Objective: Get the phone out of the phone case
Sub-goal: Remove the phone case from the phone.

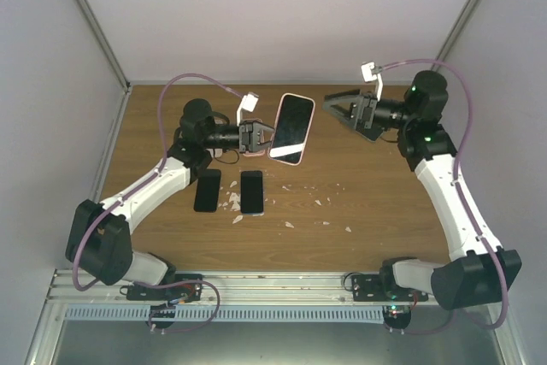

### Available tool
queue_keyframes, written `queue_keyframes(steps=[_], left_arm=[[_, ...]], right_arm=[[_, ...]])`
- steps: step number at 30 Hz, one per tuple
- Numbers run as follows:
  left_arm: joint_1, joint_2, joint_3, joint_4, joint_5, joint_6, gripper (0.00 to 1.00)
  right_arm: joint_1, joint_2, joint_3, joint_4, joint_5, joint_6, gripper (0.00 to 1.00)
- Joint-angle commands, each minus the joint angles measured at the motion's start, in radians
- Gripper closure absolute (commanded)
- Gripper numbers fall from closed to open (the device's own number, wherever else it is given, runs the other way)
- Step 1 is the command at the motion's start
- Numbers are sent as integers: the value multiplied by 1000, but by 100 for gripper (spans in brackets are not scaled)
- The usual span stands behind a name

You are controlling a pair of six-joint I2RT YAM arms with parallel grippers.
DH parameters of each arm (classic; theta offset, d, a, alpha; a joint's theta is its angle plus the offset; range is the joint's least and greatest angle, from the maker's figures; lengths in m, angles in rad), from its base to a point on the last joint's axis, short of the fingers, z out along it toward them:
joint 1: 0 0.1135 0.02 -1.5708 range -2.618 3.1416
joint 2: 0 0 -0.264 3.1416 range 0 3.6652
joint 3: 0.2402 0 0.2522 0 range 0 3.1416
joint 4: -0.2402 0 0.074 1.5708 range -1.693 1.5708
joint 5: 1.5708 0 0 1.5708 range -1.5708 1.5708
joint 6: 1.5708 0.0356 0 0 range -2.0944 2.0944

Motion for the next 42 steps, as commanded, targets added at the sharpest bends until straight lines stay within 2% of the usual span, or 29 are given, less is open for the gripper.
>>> queue_keyframes(steps=[1, 4, 8, 14, 17, 20, 24, 31, 36, 42], left_arm=[[35, -48, -22, 6, -55, -24, 100], [49, -46, -28, -4, -70, -50, 100], [63, -37, -7, -57, -102, -53, 100], [85, -28, 38, -194, -190, -49, 100], [94, -28, 40, -262, -256, -65, 100], [113, -27, 22, -273, -297, -111, 100], [133, -22, 1, -266, -311, -173, 100], [148, -15, -25, -257, -324, -235, 100], [159, -11, -42, -248, -326, -259, 100], [173, -6, -58, -244, -330, -285, 100]], right_arm=[[-28, -21, 126, -174, 107, -241, 14], [-29, -39, 144, -253, 159, -333, 9], [-28, -59, 153, -273, 179, -397, 5], [10, -52, 218, -409, 290, -661, 4], [77, -62, 235, -460, 420, -800, 5], [177, -71, 226, -485, 573, -954, 5], [284, -70, 188, -482, 748, -1080, 7], [451, -39, 138, -460, 951, -1296, 10], [473, -1, 122, -422, 966, -1394, 9], [502, 90, 182, -399, 1007, -1371, 12]])
